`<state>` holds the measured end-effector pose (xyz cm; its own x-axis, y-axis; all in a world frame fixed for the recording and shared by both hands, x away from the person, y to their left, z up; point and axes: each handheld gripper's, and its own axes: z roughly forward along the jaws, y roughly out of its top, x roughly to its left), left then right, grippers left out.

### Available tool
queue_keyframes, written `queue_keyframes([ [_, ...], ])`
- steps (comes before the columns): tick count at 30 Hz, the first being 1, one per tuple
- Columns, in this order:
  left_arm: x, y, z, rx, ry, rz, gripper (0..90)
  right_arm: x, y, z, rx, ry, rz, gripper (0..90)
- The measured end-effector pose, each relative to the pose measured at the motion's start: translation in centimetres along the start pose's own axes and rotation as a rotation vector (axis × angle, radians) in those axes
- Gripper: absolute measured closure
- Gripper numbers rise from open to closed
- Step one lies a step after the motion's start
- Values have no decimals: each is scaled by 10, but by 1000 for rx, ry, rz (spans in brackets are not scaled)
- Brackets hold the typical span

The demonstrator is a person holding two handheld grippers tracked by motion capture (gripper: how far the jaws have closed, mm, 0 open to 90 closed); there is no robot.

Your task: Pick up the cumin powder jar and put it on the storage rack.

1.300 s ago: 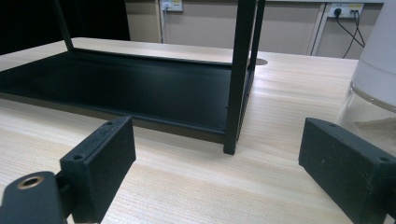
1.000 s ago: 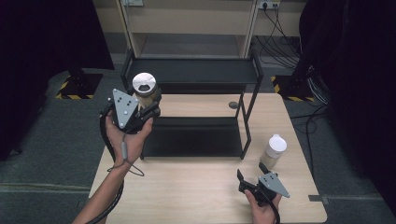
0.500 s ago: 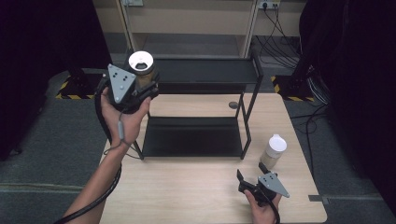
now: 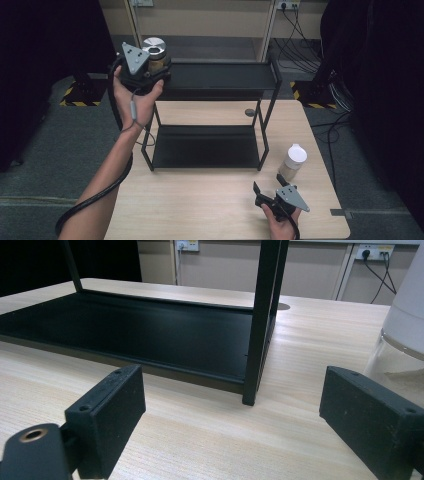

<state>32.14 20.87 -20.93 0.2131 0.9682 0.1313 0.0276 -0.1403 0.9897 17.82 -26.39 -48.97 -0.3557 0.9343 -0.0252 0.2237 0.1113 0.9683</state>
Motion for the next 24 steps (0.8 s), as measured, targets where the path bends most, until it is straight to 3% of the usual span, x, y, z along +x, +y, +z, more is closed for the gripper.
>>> queue_keyframes([
  [11,-2,2,20,61,33,-26,309,-1,-1,0,-3,5,-1,113],
  [24,1,-6,26,60,37,-85,308,0,0,0,-2,6,-6,114],
])
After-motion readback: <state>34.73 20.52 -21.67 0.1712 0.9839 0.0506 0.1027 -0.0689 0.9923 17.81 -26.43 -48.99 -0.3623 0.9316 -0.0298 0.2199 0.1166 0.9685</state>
